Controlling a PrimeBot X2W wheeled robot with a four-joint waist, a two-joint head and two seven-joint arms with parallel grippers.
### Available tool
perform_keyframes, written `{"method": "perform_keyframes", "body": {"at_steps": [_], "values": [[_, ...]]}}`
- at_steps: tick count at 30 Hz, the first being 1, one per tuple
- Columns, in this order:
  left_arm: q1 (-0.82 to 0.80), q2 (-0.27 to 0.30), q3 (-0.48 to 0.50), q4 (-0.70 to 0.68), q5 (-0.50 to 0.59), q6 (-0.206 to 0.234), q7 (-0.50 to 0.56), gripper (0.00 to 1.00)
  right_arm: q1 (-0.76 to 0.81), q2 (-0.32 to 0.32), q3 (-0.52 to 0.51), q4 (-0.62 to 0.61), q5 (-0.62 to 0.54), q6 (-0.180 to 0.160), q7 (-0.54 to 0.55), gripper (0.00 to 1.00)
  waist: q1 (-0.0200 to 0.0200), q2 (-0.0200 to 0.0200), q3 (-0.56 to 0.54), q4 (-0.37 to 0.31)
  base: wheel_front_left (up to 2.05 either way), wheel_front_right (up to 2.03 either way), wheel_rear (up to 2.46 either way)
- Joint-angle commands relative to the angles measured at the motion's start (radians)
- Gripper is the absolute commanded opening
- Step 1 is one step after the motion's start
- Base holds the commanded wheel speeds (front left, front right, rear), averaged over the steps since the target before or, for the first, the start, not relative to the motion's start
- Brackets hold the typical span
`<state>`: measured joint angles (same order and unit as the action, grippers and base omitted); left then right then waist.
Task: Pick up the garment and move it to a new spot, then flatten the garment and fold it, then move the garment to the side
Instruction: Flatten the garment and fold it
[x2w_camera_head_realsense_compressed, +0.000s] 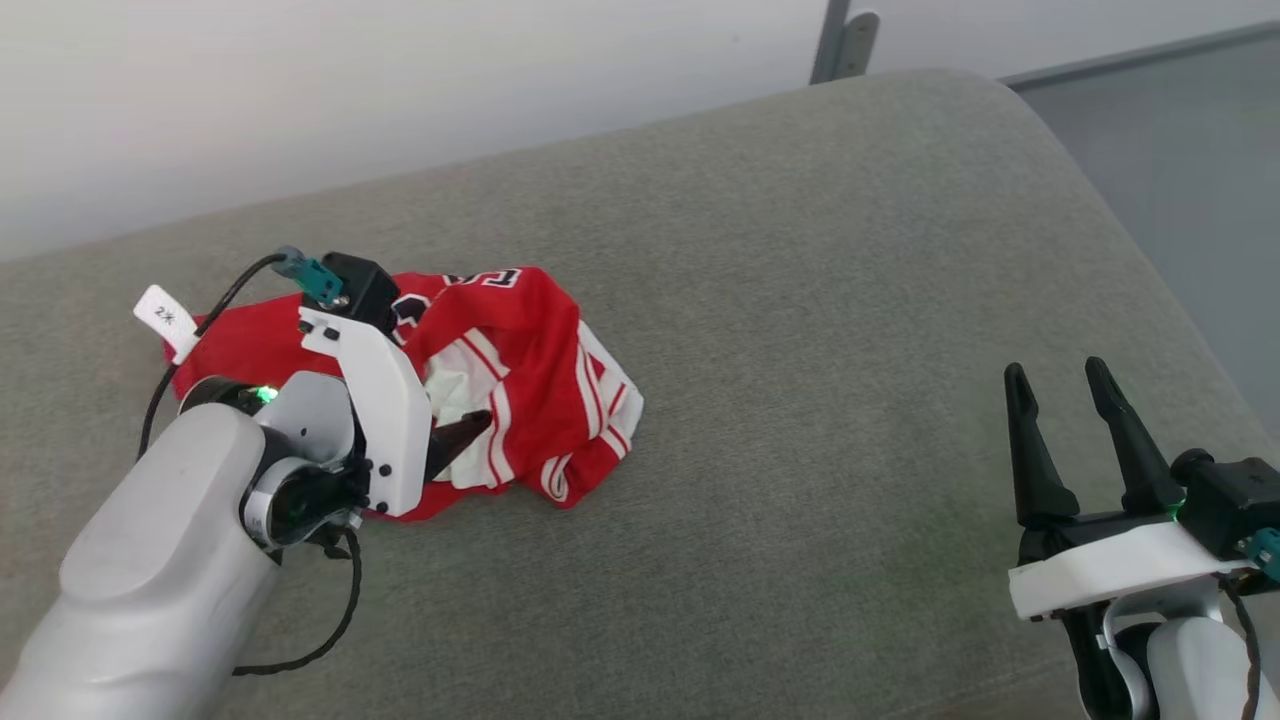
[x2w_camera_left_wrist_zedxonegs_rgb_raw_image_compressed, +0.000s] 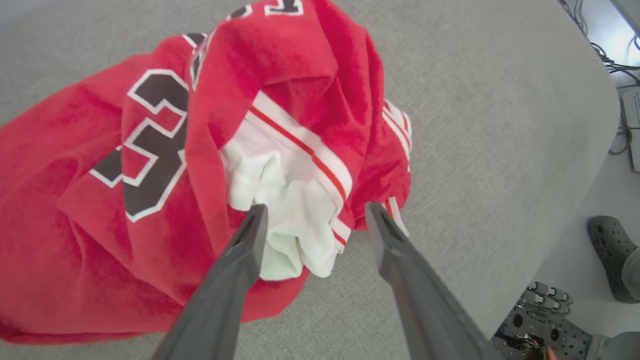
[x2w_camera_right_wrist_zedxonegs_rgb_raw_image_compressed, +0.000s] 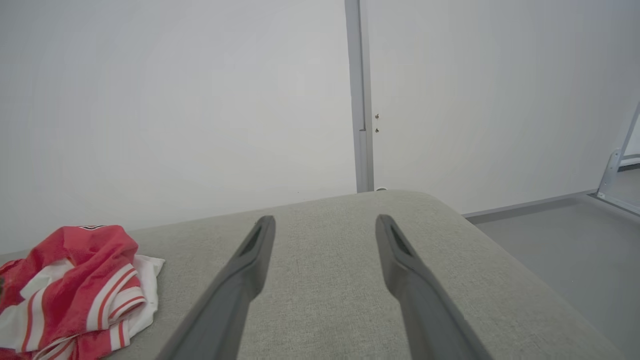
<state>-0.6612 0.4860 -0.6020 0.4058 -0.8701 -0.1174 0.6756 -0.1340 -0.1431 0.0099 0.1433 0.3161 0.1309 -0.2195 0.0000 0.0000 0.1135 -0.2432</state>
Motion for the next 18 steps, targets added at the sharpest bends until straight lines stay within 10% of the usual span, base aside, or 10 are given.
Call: {"method": "perform_keyframes", "body": {"at_steps": [1,14,15,16,17,18], "values": [[-0.020,0.000,-0.003,0.020,0.001,0.009,0.016,1.00,-0.012,0.002,0.002,0.007,-0.001,0.000,-0.004,1.00,0.0000,0.0000,0.006,-0.012,0.00,0.00,0.00],[-0.088,-0.045,-0.079,0.190,0.044,0.037,0.111,1.00,-0.032,0.009,0.003,0.021,-0.008,0.000,-0.020,1.00,0.0000,0.0000,0.038,-0.022,0.00,0.00,0.00],[-0.089,-0.051,-0.081,0.200,0.038,0.033,0.115,0.93,-0.035,0.009,0.003,0.023,-0.008,0.000,-0.021,1.00,0.0000,0.0000,0.039,-0.021,0.00,0.00,0.00],[-0.096,-0.055,-0.082,0.204,0.038,0.029,0.107,0.33,-0.036,0.009,0.002,0.024,-0.009,0.000,-0.022,1.00,0.0000,0.0000,0.041,-0.020,0.00,0.00,0.00],[-0.103,-0.058,-0.081,0.209,0.037,0.026,0.098,0.00,-0.038,0.010,0.002,0.025,-0.009,0.000,-0.023,1.00,0.0000,0.0000,0.042,-0.018,0.00,0.00,0.00],[-0.104,-0.060,-0.084,0.215,0.036,0.021,0.097,0.00,-0.039,0.010,0.000,0.027,-0.009,0.000,-0.023,1.00,0.0000,0.0000,0.043,-0.015,0.00,0.00,0.00]]}}
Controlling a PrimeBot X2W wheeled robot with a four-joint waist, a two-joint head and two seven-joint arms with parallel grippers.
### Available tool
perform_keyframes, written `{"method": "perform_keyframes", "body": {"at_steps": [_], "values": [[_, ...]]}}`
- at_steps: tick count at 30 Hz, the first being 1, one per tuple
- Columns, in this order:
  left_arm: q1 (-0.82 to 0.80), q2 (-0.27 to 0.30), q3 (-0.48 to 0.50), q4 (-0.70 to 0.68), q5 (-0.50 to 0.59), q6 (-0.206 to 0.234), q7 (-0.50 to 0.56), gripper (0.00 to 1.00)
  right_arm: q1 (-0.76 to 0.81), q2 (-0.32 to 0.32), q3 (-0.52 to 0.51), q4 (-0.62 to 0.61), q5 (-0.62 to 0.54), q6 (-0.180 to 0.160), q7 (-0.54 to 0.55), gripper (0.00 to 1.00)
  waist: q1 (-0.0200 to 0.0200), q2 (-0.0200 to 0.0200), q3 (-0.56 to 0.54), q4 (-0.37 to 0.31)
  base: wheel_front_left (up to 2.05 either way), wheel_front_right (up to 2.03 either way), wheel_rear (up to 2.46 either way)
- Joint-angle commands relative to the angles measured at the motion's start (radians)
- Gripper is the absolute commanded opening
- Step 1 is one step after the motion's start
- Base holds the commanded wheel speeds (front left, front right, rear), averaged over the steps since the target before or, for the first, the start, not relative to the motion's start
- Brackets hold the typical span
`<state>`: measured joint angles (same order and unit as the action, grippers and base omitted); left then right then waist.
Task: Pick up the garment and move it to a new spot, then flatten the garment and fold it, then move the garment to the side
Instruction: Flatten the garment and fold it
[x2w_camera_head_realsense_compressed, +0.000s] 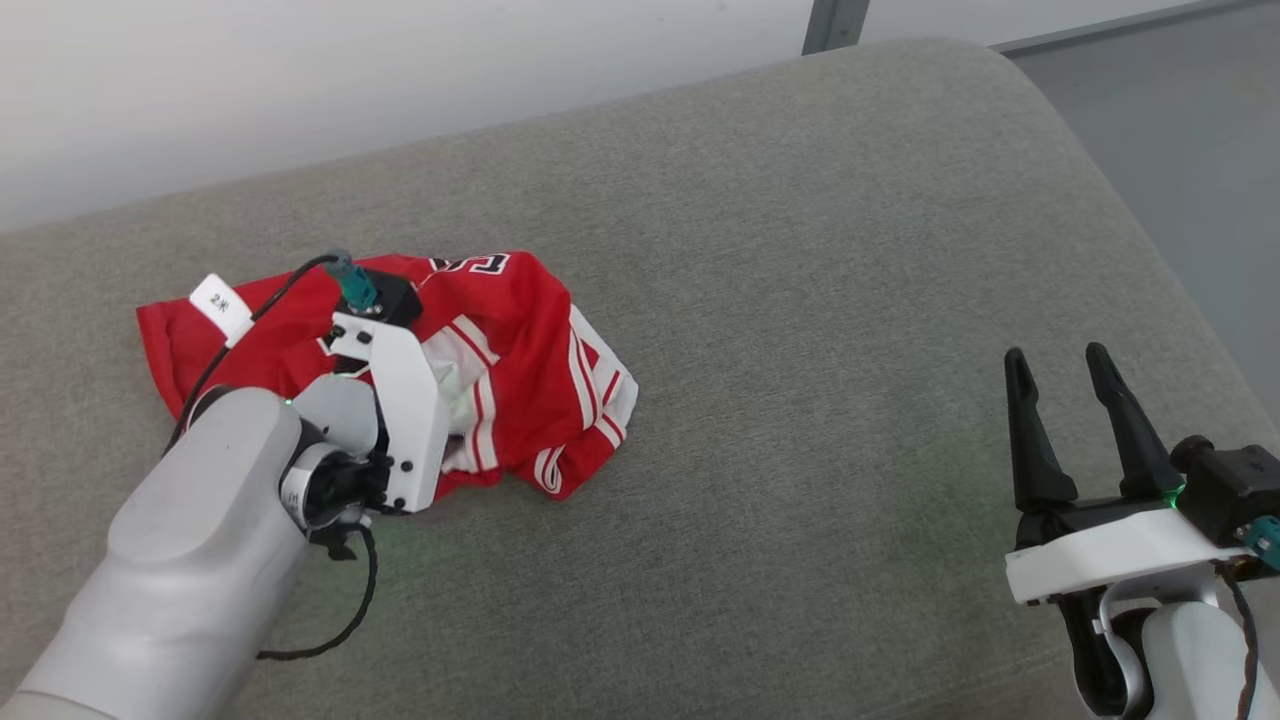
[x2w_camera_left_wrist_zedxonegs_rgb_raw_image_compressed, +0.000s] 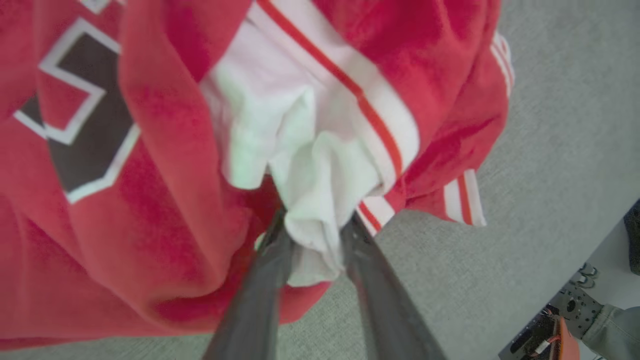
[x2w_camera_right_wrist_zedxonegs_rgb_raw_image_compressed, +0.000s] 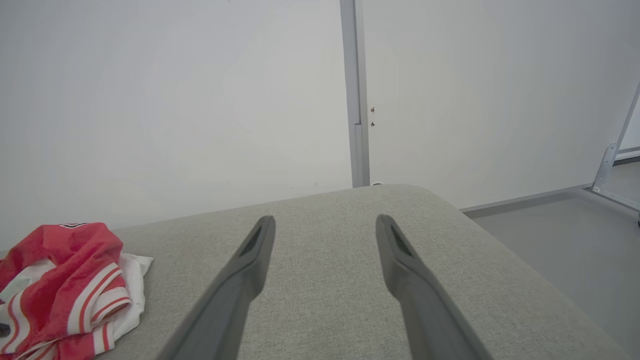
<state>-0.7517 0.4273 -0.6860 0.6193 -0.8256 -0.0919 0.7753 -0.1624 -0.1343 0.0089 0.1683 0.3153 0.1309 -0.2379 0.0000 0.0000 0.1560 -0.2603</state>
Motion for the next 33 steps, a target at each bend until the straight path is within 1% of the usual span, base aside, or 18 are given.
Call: {"method": "perform_keyframes", "body": {"at_steps": [1,5,9,14,17,23,26,29,31,33], "values": [[-0.017,-0.002,-0.002,0.005,-0.009,-0.008,-0.009,0.00,-0.010,0.001,-0.001,0.004,-0.008,0.000,-0.005,1.00,0.0000,0.0000,0.001,0.006,0.00,0.00,0.00],[-0.029,0.002,-0.003,0.005,-0.022,-0.019,-0.018,0.00,0.004,0.000,-0.018,0.008,-0.010,0.000,-0.010,1.00,0.0000,0.0000,-0.005,0.033,0.00,0.00,0.00],[-0.037,0.017,0.015,-0.022,-0.029,-0.020,-0.034,0.00,0.014,0.000,-0.030,0.004,-0.018,0.000,-0.012,1.00,0.0000,0.0000,-0.012,0.070,0.00,0.00,0.00],[-0.009,0.062,0.055,-0.095,-0.052,0.014,-0.048,0.00,0.025,0.001,-0.045,-0.008,-0.021,0.000,-0.009,1.00,0.0000,0.0000,-0.020,0.126,0.00,0.00,0.00],[0.031,0.106,0.083,-0.172,-0.069,0.052,-0.048,0.00,0.032,-0.001,-0.053,-0.015,-0.023,0.000,-0.004,1.00,0.0000,0.0000,-0.026,0.162,0.00,0.00,0.00],[0.172,0.230,0.154,-0.344,-0.096,0.158,-0.051,0.00,0.045,-0.004,-0.058,-0.025,-0.024,0.000,0.009,1.00,0.0000,0.0000,-0.031,0.221,0.00,0.00,0.00],[0.263,0.294,0.189,-0.395,-0.118,0.210,-0.046,0.00,0.044,-0.004,-0.055,-0.029,-0.021,0.000,0.016,1.00,0.0000,0.0000,-0.029,0.241,0.00,0.00,0.00],[0.359,0.329,0.208,-0.420,-0.144,0.264,-0.039,0.00,0.045,-0.004,-0.052,-0.031,-0.016,0.000,0.027,1.00,0.0000,0.0000,-0.030,0.255,0.00,0.00,0.00],[0.415,0.347,0.208,-0.424,-0.150,0.289,-0.028,0.00,0.046,-0.003,-0.049,-0.031,-0.011,0.000,0.034,1.00,0.0000,0.0000,-0.030,0.264,0.00,0.00,0.00],[0.458,0.341,0.205,-0.424,-0.169,0.302,-0.021,0.00,0.047,-0.003,-0.046,-0.030,-0.007,0.000,0.043,1.00,0.0000,0.0000,-0.031,0.272,0.00,0.00,0.00]]}}
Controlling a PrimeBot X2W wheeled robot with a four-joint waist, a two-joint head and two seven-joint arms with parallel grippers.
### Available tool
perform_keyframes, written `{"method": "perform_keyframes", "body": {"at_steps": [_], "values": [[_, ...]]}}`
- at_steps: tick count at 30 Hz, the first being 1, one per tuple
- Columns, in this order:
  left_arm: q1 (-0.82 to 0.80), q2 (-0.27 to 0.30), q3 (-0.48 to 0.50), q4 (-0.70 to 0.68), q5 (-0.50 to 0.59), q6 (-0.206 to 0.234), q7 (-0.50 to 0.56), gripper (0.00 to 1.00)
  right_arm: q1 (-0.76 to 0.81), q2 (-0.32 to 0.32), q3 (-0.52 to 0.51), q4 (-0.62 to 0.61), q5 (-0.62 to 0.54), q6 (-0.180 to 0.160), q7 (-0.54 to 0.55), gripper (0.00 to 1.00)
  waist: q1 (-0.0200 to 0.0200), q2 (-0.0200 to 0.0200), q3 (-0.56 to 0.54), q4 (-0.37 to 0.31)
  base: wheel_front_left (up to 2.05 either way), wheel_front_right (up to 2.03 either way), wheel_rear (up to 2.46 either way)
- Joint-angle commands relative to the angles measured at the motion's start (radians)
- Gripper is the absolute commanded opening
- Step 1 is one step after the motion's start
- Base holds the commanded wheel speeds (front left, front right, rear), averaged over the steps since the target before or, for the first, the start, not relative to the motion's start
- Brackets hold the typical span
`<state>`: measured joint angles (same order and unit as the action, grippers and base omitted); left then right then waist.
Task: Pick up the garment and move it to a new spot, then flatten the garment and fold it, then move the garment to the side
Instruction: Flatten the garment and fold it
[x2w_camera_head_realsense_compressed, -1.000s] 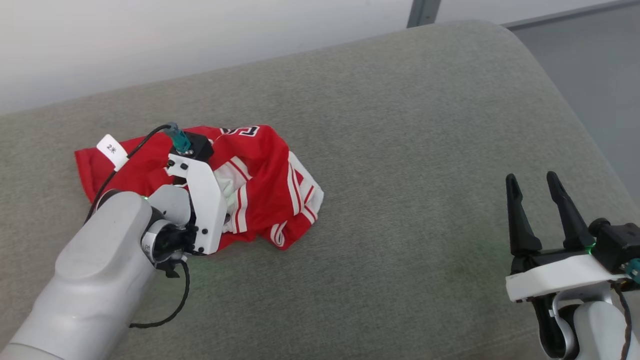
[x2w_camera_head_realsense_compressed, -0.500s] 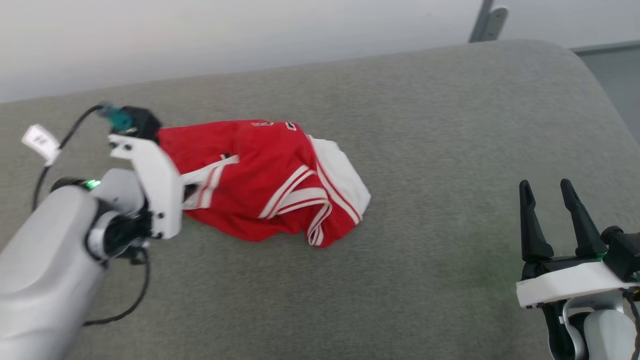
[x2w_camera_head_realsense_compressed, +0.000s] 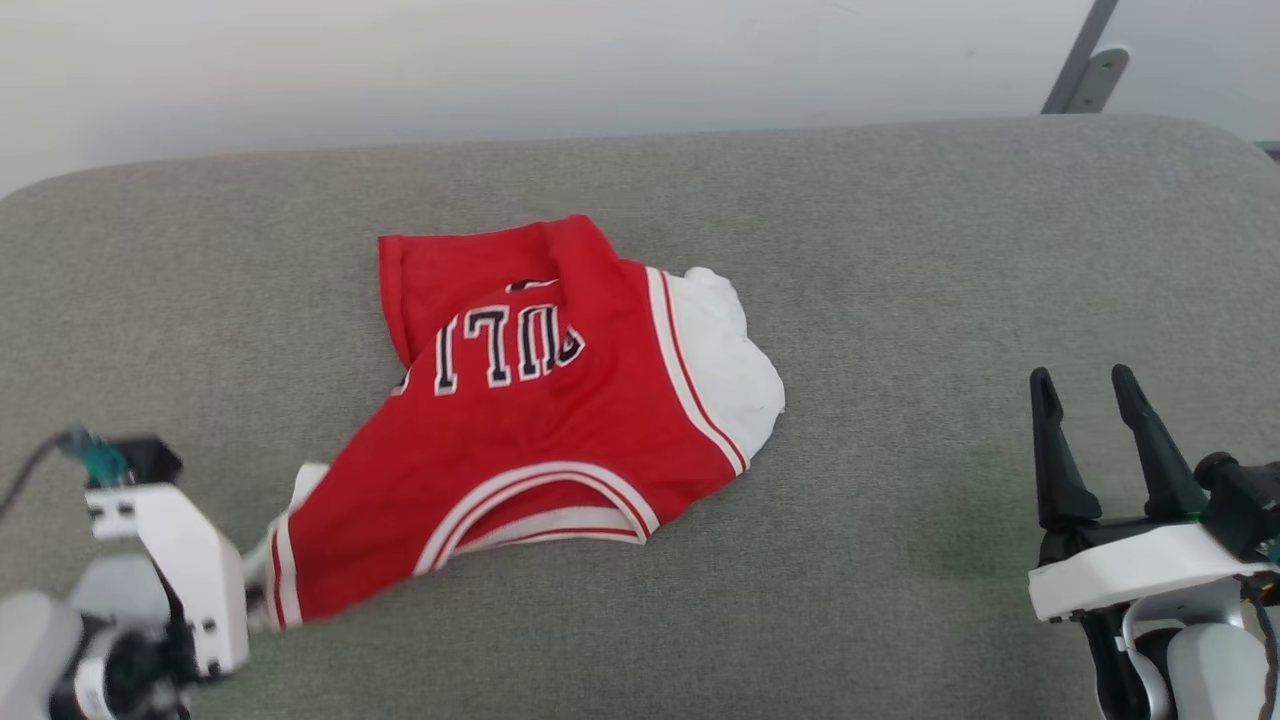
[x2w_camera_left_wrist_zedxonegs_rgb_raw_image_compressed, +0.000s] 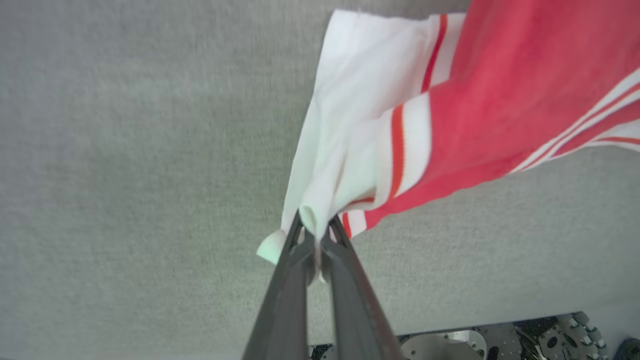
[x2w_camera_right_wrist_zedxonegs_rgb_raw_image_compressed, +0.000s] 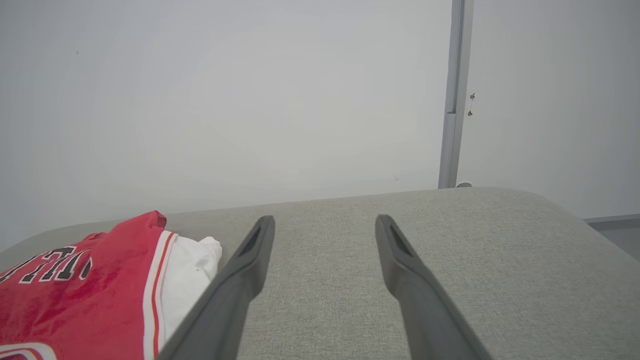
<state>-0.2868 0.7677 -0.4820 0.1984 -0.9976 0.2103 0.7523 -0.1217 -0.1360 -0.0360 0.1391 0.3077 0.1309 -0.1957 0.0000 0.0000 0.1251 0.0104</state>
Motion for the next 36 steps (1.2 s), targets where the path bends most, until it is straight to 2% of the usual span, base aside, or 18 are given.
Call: {"method": "perform_keyframes", "body": {"at_steps": [1,5,6,8,15,22,30,36], "values": [[0.012,-0.005,-0.002,0.003,-0.005,0.006,0.004,0.00,0.007,-0.002,0.002,0.000,0.003,0.000,0.005,1.00,0.0000,0.0000,-0.001,0.005,0.00,0.00,0.00],[0.043,-0.043,-0.010,0.033,-0.028,0.013,-0.006,0.00,0.006,-0.009,0.023,0.002,0.014,0.000,0.030,1.00,0.0000,0.0000,-0.003,0.022,0.00,0.00,0.00],[0.043,-0.049,-0.011,0.040,-0.025,0.011,-0.017,0.28,0.004,-0.011,0.029,0.002,0.019,0.000,0.039,1.00,0.0000,0.0000,-0.002,0.026,0.00,0.00,0.00],[0.033,-0.067,-0.009,0.047,-0.015,-0.001,-0.050,1.00,-0.005,-0.019,0.048,0.002,0.025,0.000,0.055,1.00,0.0000,0.0000,0.001,0.036,0.00,0.00,0.00],[-0.003,-0.115,0.021,0.016,0.011,-0.043,-0.197,1.00,-0.054,-0.070,0.123,0.020,0.051,0.000,0.139,1.00,0.0000,0.0000,0.025,0.094,0.00,0.00,0.00],[-0.023,-0.164,0.030,-0.041,0.075,-0.099,-0.396,1.00,-0.151,-0.148,0.211,0.076,0.084,0.000,0.254,1.00,0.0000,0.0000,0.069,0.180,0.00,0.00,0.00],[-0.047,-0.222,0.018,-0.034,0.148,-0.152,-0.586,1.00,-0.262,-0.237,0.311,0.163,0.139,0.000,0.360,1.00,0.0000,0.0000,0.110,0.272,0.00,0.00,0.00],[-0.063,-0.242,0.020,-0.016,0.213,-0.183,-0.742,1.00,-0.324,-0.282,0.382,0.236,0.167,0.000,0.455,1.00,0.0000,0.0000,0.121,0.319,0.00,0.00,0.00]]}}
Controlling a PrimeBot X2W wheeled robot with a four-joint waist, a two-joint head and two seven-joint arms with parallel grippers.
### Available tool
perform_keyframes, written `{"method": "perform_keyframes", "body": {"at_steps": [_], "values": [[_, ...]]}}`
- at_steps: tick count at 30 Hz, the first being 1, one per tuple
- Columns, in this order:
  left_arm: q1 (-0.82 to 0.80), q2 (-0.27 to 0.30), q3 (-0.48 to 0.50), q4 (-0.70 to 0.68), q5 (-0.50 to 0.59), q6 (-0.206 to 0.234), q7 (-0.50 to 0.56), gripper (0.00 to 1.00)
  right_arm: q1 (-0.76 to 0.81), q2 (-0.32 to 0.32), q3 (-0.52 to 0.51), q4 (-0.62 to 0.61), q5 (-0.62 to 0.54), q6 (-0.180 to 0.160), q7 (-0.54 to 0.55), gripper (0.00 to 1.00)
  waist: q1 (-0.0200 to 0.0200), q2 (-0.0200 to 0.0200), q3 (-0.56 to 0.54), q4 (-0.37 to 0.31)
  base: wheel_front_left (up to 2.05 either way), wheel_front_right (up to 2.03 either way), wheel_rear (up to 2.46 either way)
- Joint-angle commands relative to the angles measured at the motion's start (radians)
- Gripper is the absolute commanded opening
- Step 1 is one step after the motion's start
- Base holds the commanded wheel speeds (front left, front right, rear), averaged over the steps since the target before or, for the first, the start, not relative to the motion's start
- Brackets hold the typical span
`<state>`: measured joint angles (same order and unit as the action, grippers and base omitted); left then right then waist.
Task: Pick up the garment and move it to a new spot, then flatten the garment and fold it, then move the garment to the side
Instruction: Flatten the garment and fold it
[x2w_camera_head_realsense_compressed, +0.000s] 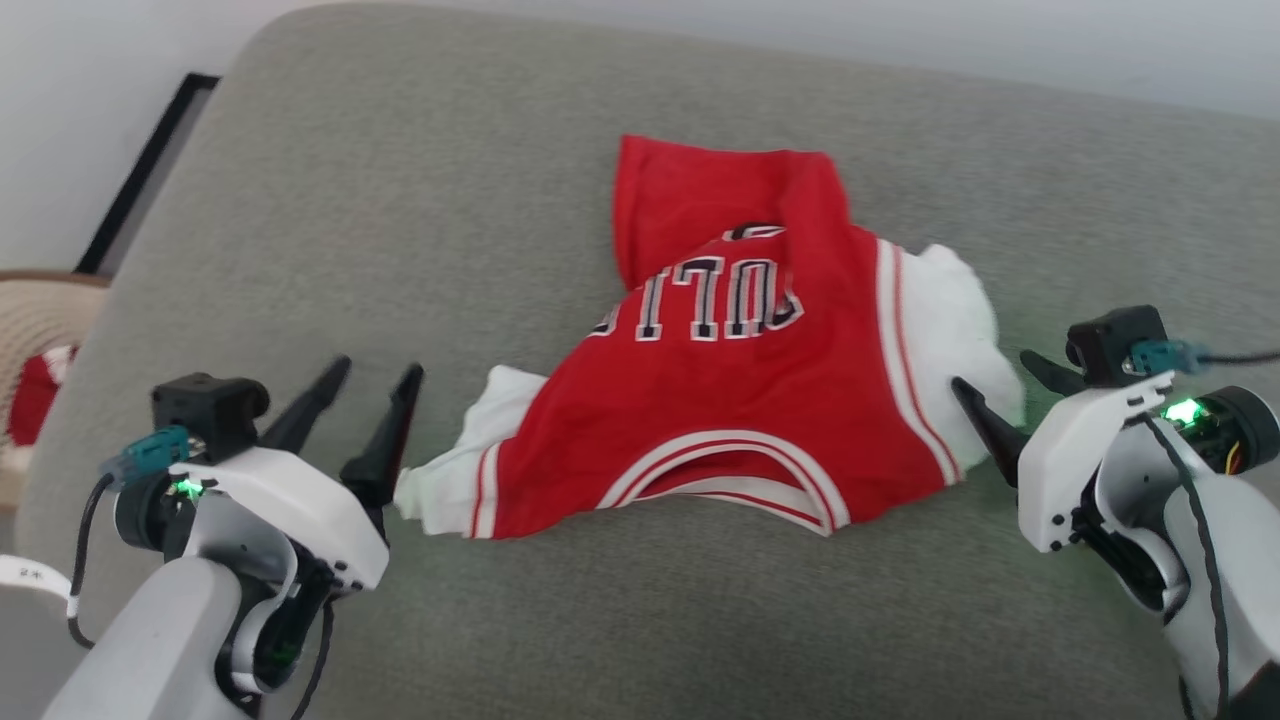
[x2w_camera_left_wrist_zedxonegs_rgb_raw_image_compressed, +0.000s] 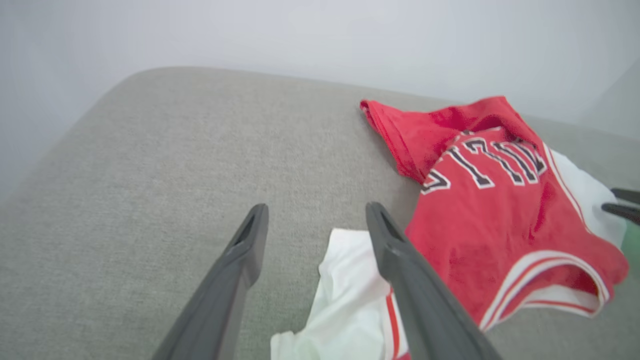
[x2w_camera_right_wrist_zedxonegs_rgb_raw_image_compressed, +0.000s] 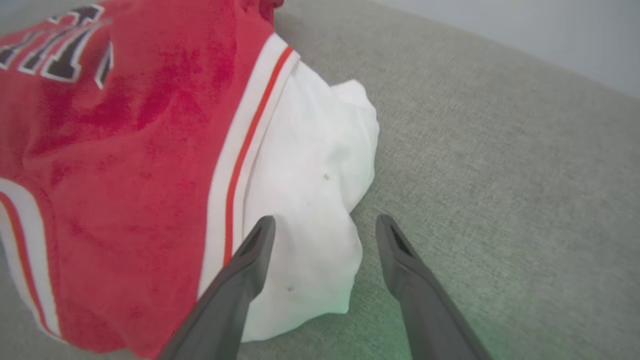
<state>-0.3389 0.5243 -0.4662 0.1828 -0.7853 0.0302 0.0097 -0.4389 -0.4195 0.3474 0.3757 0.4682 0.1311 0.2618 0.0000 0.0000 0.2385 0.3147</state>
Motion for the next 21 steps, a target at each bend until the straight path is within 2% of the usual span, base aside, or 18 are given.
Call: {"method": "perform_keyframes", "body": {"at_steps": [1,6,11,12,13,14,21], "values": [[-0.009,-0.013,0.006,0.004,0.001,-0.009,-0.026,1.00,-0.019,-0.005,0.007,0.016,0.011,-0.001,0.018,1.00,0.0000,0.0000,0.009,0.022,0.00,0.00,0.00],[0.007,-0.039,0.017,0.022,0.046,-0.016,-0.180,1.00,-0.074,-0.026,0.054,0.117,0.012,-0.001,0.135,1.00,0.0000,0.0000,0.019,0.051,0.00,0.00,0.00],[0.029,-0.077,0.044,0.043,0.086,-0.023,-0.262,1.00,-0.108,-0.015,0.078,0.230,0.032,-0.003,0.221,1.00,0.0000,0.0000,0.022,0.064,0.00,0.00,0.00],[0.037,-0.086,0.053,0.046,0.093,-0.027,-0.269,1.00,-0.112,-0.014,0.087,0.244,0.033,-0.003,0.232,0.95,0.0000,0.0000,0.021,0.065,0.00,0.00,0.00],[0.047,-0.097,0.067,0.048,0.096,-0.030,-0.272,1.00,-0.119,-0.013,0.092,0.257,0.036,-0.003,0.240,0.08,0.0000,0.0000,0.020,0.065,0.00,0.00,0.00],[0.055,-0.106,0.081,0.048,0.108,-0.029,-0.275,1.00,-0.123,-0.011,0.095,0.268,0.043,-0.003,0.240,0.00,0.0000,0.0000,0.019,0.065,0.00,0.00,0.00],[0.155,-0.211,0.263,-0.013,0.222,-0.085,-0.276,1.00,-0.156,-0.025,0.100,0.249,0.098,-0.002,0.239,0.00,0.0000,0.0000,0.000,0.046,0.00,0.00,0.00]]}}
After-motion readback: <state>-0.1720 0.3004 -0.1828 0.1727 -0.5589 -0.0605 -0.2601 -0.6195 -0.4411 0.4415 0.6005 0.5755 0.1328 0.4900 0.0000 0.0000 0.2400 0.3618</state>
